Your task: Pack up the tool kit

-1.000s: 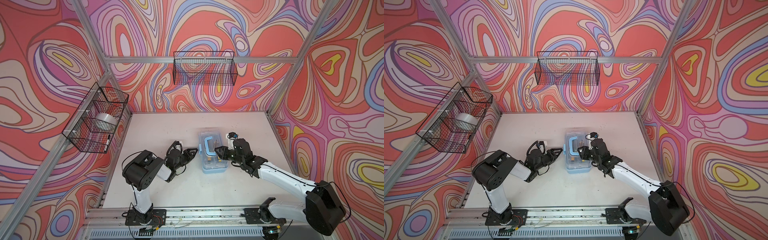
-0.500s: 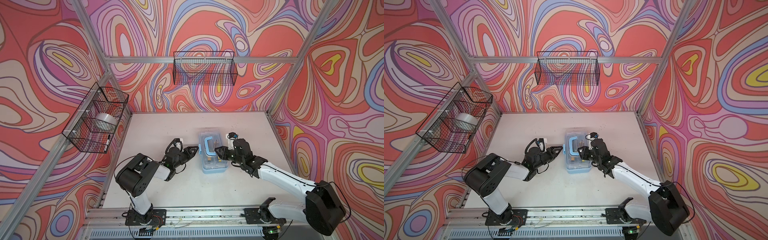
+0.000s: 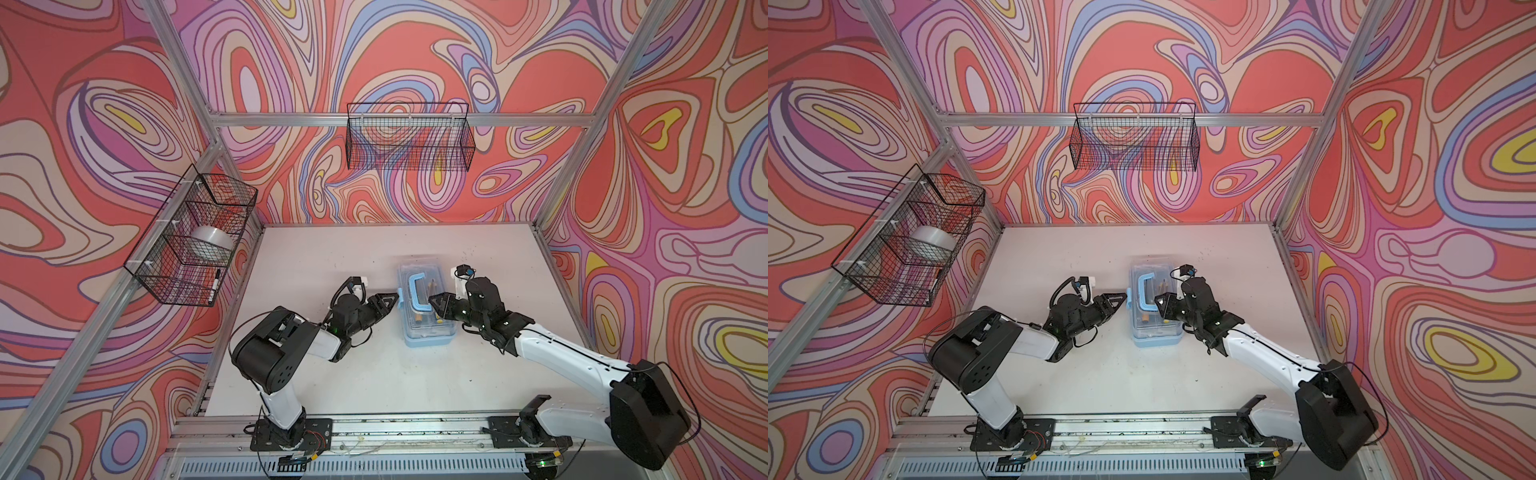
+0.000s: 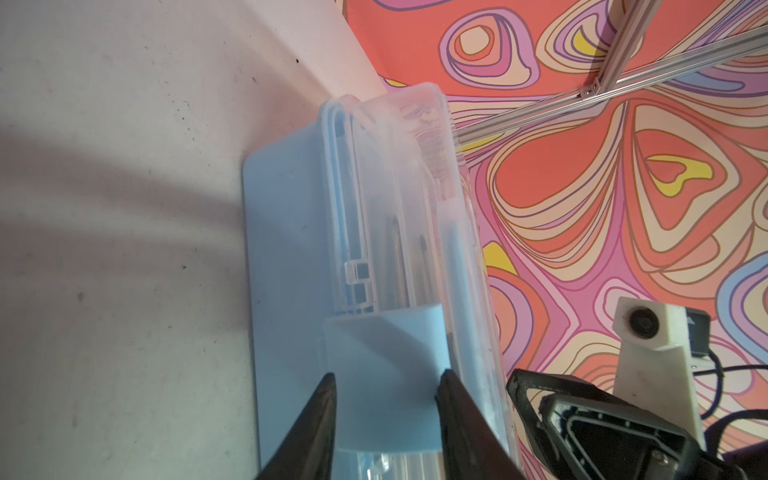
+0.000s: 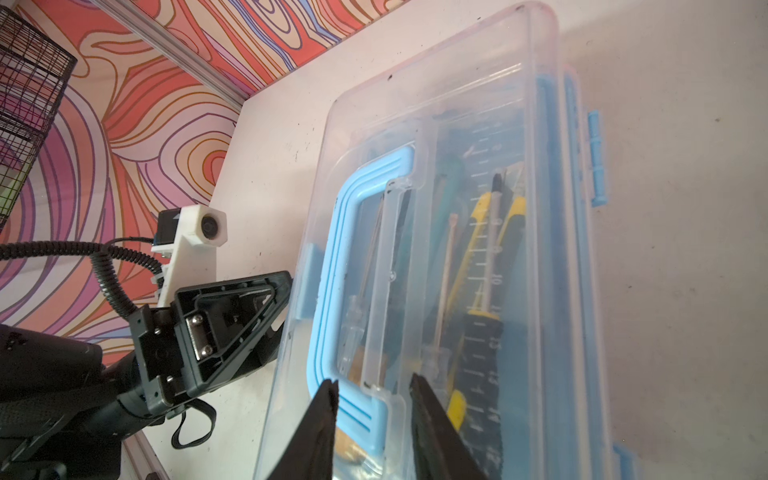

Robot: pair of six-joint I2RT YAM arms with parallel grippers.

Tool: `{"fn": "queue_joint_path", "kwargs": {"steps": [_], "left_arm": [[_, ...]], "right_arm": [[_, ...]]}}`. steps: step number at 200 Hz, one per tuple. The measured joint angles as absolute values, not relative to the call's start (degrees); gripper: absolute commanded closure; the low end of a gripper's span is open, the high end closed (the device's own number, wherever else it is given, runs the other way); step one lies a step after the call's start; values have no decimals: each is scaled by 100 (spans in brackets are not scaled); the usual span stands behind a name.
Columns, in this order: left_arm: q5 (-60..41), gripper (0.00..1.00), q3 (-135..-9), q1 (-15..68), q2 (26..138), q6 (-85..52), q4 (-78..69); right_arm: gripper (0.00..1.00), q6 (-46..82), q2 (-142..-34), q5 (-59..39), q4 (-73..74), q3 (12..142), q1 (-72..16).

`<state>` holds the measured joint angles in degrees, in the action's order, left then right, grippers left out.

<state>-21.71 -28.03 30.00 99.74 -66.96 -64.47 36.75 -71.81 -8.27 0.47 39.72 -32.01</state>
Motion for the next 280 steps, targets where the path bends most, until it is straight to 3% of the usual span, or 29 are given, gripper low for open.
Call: {"fn": "queue_joint_path", "kwargs": {"steps": [34,80,111,140,172,280], "left_arm": [[-2250,56,-2877,2993,10184,-6829,-6718],[-2290,63,-3035,2967,10252,-6862,-6702],[-2294,59,-3039,2967,10180,-6788,-6554],[-2309,55,-3114,2969,10005,-6604,-6125],[-2311,61,-3251,2969,9690,-6311,-5459],[-2244,63,-3592,3020,9338,-5651,-4053]], "right_arm": [[69,3675,-7181,-823,56,3962,-3201],[70,3675,-7181,-823,78,3948,-3201],[70,3675,-7181,-823,86,3942,-3201],[70,3677,-7181,-823,86,3942,-3201],[71,3677,-7181,-821,86,3940,-3201],[72,3691,-7181,-819,91,3935,-3201]]}}
